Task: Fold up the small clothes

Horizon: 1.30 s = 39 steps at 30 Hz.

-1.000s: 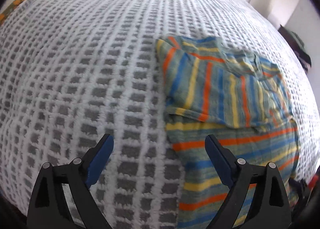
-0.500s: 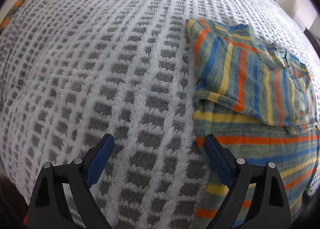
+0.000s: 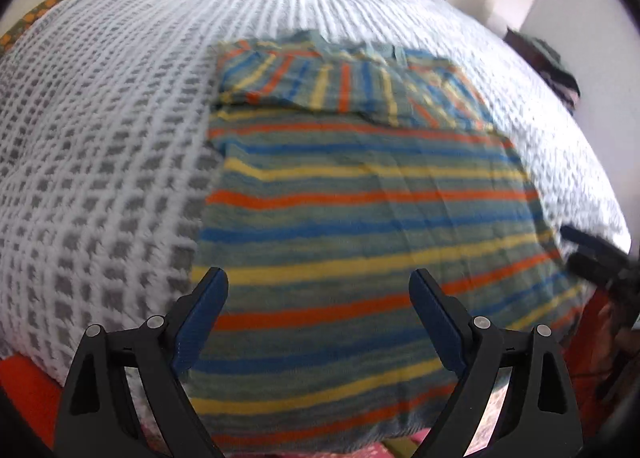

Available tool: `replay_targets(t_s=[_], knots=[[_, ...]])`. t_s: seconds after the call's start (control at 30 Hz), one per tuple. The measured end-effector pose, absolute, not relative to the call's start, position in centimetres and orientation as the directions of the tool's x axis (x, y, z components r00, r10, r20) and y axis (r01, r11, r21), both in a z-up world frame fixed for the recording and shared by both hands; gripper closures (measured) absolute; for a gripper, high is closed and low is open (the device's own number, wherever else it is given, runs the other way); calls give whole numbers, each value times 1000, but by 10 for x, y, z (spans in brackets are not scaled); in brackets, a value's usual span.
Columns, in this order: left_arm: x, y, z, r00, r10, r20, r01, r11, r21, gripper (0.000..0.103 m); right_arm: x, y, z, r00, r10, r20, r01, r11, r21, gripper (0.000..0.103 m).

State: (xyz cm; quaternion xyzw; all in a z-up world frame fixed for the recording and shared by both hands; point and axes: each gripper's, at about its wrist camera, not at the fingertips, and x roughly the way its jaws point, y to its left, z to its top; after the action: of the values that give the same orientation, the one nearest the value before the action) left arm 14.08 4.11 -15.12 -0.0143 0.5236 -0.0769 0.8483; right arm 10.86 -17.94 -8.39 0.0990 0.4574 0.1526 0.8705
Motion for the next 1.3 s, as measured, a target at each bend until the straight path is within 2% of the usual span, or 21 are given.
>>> replay_targets(t_s=[0.1,0.13,0.17,0.23,0.27,0.33,0.43,0.5,0.6,0.67,0.87,1.0,1.17,1.3], knots=[[123,43,-185,333,-27,-943,86,996,2,14,109,-190,-98,462,403,-790,-150,913,379,1],[115,49,-184,346,-50,-937,90,996,-20,14,108,-195,-110,428,371,-824,-104,926,363,2],[110,51,-179,353,-57,-934,87,996,-28,14,105,-204,-122,399,319,-860,-43,943,330,7],[107,56,-169,350,-3,-937,55,998,17,14,96,-222,-126,415,320,-852,18,933,359,17],[106,59,-163,360,4,-933,37,999,19,15,94,-229,-120,436,338,-834,31,921,389,17],[102,65,-145,414,-55,-908,13,998,-54,15,90,-234,-101,479,323,-816,44,920,390,17],[103,63,-130,474,-124,-872,37,992,-121,11,86,-227,-79,506,369,-779,-28,910,414,17],[106,52,-134,477,-117,-871,80,993,-89,10,87,-214,-81,469,398,-788,-74,907,414,16],[107,47,-163,404,-48,-914,95,995,-10,10,86,-189,-114,363,346,-865,-67,936,346,16],[105,49,-171,369,-43,-928,80,997,-14,10,84,-186,-131,317,318,-893,-53,946,319,16],[113,64,-147,429,-96,-898,37,995,-89,10,85,-190,-132,327,332,-885,-62,942,330,12],[119,71,-150,417,-90,-904,0,995,-100,10,88,-186,-137,323,327,-888,-76,944,321,6],[116,78,-151,417,-92,-904,-33,993,-116,10,89,-178,-132,336,315,-888,-98,949,300,5],[117,78,-135,464,-99,-880,-23,992,-123,10,84,-182,-108,423,289,-859,-112,957,267,5]])
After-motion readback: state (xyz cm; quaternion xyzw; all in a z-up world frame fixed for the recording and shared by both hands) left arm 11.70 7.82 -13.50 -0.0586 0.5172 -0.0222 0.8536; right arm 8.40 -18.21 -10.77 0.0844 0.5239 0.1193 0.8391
